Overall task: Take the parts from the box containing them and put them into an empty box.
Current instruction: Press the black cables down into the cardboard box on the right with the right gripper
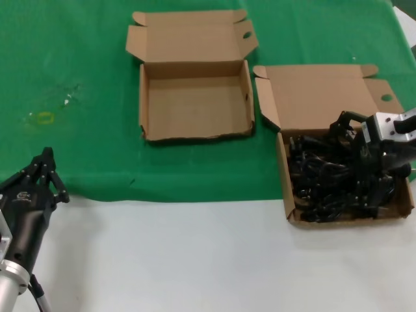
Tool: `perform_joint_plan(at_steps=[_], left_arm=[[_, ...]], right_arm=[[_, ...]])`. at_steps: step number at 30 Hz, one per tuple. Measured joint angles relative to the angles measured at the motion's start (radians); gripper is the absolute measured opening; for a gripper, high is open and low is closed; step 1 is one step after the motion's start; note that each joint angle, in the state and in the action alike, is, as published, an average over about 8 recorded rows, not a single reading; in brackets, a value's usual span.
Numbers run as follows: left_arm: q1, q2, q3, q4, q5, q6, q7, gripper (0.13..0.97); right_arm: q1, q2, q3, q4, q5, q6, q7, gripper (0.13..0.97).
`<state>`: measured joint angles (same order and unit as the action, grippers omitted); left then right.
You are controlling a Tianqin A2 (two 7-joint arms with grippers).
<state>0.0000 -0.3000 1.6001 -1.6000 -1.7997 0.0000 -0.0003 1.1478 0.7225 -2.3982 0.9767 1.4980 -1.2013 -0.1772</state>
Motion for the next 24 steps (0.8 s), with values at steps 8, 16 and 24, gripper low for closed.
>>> perform_joint_plan(at_steps=[8,16,24], left_arm=[[0.0,0.0,0.0,0.0,0.0,0.0,0.0,0.144],[0.0,0.0,0.0,0.0,0.0,0.0,0.0,0.144],[0.0,0.0,0.0,0.0,0.0,0.0,0.0,0.144]], right_arm=[[0.017,-0.05,0.055,-0.108,-0.061,-0.037,-0.055,0.961],[0.016,-0.077,0.101,-0.14,-0.099,-0.058,-0.067,0.943],[-0.008,-0.084,0.139,-0.128,-0.118,-0.069,-0.055,0.876]])
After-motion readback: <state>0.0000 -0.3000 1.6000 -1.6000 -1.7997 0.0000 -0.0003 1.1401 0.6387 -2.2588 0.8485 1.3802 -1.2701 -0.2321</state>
